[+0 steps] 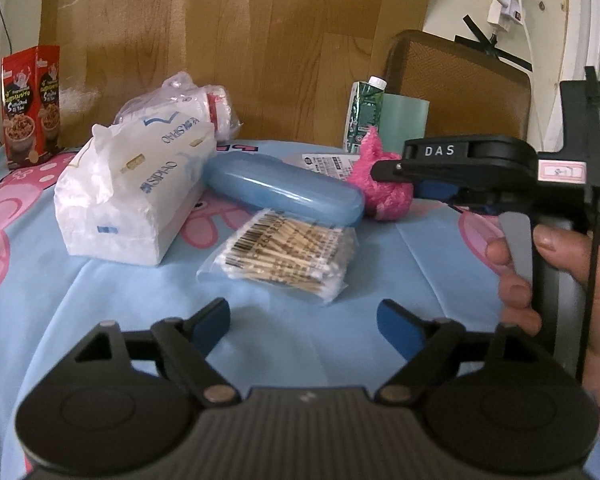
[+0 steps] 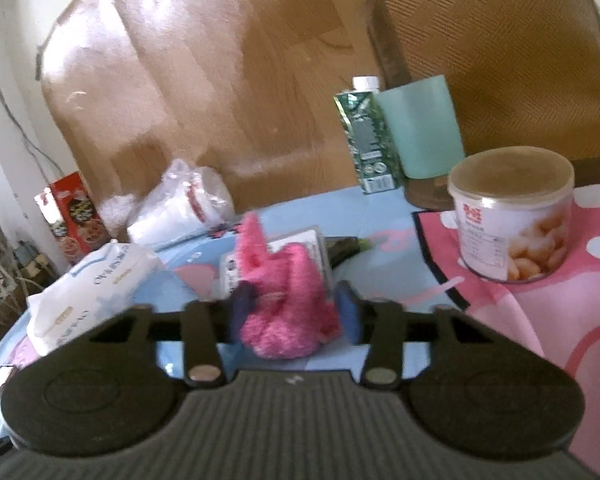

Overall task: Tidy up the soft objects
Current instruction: 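Close the right gripper on the pink fluffy toy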

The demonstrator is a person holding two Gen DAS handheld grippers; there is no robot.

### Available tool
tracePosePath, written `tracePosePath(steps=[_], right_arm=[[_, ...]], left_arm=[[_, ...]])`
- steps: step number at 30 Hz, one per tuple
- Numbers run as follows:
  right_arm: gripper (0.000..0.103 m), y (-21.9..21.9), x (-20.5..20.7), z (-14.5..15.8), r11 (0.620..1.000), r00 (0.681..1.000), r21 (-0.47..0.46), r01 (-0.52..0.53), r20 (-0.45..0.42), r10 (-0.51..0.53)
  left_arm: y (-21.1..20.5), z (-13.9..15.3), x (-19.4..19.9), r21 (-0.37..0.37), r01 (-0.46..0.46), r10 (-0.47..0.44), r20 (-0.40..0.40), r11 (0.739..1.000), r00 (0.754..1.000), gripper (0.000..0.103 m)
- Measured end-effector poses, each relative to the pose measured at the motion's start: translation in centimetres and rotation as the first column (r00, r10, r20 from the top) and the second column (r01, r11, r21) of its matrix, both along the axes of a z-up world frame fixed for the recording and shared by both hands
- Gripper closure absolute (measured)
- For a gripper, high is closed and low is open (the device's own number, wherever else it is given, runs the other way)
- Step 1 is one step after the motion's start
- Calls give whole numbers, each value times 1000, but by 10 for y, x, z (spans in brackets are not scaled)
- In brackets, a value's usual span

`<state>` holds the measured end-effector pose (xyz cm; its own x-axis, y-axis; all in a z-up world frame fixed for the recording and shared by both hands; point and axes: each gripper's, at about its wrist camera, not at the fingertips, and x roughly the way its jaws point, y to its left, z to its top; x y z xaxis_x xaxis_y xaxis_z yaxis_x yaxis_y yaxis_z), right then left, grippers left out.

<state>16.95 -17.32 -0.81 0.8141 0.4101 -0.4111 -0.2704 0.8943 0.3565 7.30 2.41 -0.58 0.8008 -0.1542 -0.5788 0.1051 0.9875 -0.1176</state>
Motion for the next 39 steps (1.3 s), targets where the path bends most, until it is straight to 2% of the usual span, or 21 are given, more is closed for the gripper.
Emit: tracePosePath(steps=[11,16,18,19,20,21,24,27,31,33,34,35,37,39], right_arm=[[69,-3,-4,0,1000,1000,18,18,3,-18],[73,-16,-21,-1,999,1000,42,12,-16,-11],[76,-24,-30,-2,998,999,59,10,-44,-7],[80,-29,-34,-4,997,998,71,8,-68,-3],[90,-34,-39,-6,996,995,83,8,-97,0],[92,-40,-45,-9,995,992,96,9,-125,3],[92,-61,-68,-16,981,982,196,-13,-184,50],[88,-75,-101,-16,976,984,214,-40,-163,76],[69,-83,-133,-16,987,989,148,-60,-128,79],[52,-79,-141,-12,994,992,89,-68,-104,78],[39,-75,-143,-8,997,994,50,-60,-83,64],[35,-74,-146,-5,999,998,1,-46,-49,46],[35,-64,-144,2,995,999,-96,-15,27,18],[35,-57,-132,8,990,998,-141,-1,61,10]], left_arm=[[0,0,3,6,3,-3,-6,1000,1000,16],[2,1,3,0,4,-4,-5,1000,1000,16],[1,0,2,0,3,-3,-6,1000,1000,16],[1,1,2,0,4,-4,-6,1000,1000,16],[1,1,2,-1,4,-4,-6,1000,1000,16],[1,1,2,-1,5,-5,-7,1000,1000,15],[1,1,2,-1,4,-4,-7,1000,1000,15],[1,1,1,-3,5,-5,-6,1000,1000,15],[3,1,-1,-26,14,-14,-5,1000,1000,11],[5,1,-1,-33,15,-15,-5,999,1000,11],[5,1,-1,-34,15,-15,-5,999,1000,11],[5,1,-2,-36,15,-15,-5,999,1000,11],[5,2,-2,-37,14,-14,-4,999,1000,11],[5,2,-1,-37,15,-15,-4,999,1000,11]])
